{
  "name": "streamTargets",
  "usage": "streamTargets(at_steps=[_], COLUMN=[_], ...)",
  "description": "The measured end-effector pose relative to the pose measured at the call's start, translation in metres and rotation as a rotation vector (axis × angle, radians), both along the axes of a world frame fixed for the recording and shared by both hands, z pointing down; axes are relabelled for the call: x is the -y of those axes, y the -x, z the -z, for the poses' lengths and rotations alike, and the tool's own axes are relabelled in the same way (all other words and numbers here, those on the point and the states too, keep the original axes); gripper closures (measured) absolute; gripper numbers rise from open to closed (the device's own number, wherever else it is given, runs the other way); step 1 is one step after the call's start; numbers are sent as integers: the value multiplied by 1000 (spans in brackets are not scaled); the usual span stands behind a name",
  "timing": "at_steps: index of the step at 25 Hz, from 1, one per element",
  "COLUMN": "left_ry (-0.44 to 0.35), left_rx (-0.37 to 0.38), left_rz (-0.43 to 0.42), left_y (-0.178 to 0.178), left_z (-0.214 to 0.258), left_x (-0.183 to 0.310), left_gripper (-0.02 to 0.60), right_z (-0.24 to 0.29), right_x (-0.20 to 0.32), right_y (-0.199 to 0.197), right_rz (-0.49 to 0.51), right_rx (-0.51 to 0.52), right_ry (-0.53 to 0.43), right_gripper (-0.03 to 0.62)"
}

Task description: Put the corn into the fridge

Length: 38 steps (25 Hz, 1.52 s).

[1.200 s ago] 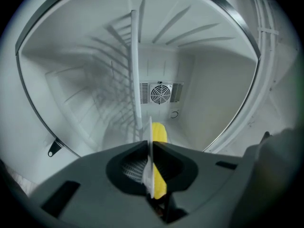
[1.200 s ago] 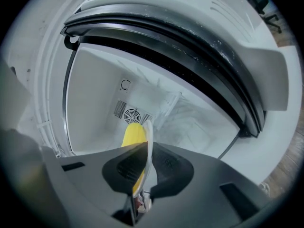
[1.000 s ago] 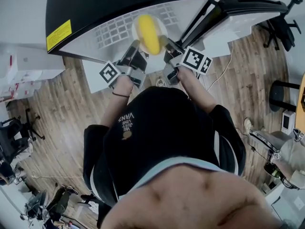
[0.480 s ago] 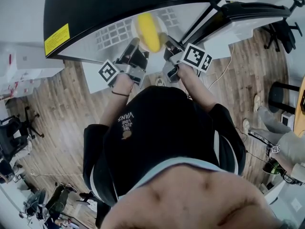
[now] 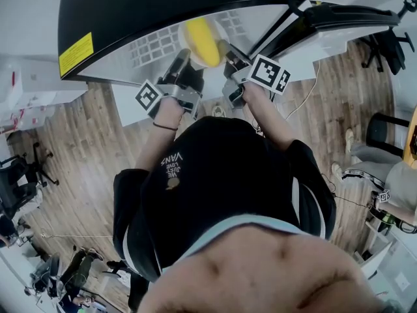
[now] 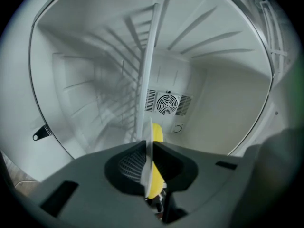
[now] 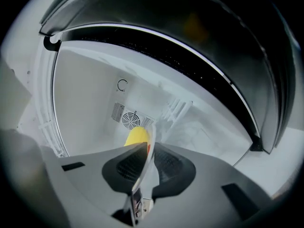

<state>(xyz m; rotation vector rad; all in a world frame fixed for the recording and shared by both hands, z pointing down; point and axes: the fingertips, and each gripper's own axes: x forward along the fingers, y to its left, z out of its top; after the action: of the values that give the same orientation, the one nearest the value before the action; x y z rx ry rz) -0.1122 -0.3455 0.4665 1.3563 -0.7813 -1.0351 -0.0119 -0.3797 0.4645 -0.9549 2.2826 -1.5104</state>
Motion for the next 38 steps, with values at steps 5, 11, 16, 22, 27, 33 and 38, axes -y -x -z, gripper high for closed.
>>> streamTargets(at_steps=[5,11,16,22,27,33,38], left_ry=[24,47,61,68,63,54,45], left_rx=[-36,-46,-54,-66,-73,-70,-70], left_rz=[37,65,93,123,122,116,106], left_y=[0,0,0,2,1,0,0], left_z=[-1,-3,-4,-2,-1,0,-1], left_x=[2,4,5,7,8,7,8], left_gripper=[545,543,543,543,544,543,543], right_z=[0,1,5,9,14,34,43], right_x=[3,5,7,1,-7,-18,-37], right_y=[0,0,-1,-3,-8,-21,-15], right_rz=[8,9,2,-6,-19,-58,-24], right_rx=[-7,-7,-11,-25,-64,-213,-403], right_ry=[-7,-25,-46,-75,-145,-369,-566], right_gripper=[560,535,507,465,436,391,368])
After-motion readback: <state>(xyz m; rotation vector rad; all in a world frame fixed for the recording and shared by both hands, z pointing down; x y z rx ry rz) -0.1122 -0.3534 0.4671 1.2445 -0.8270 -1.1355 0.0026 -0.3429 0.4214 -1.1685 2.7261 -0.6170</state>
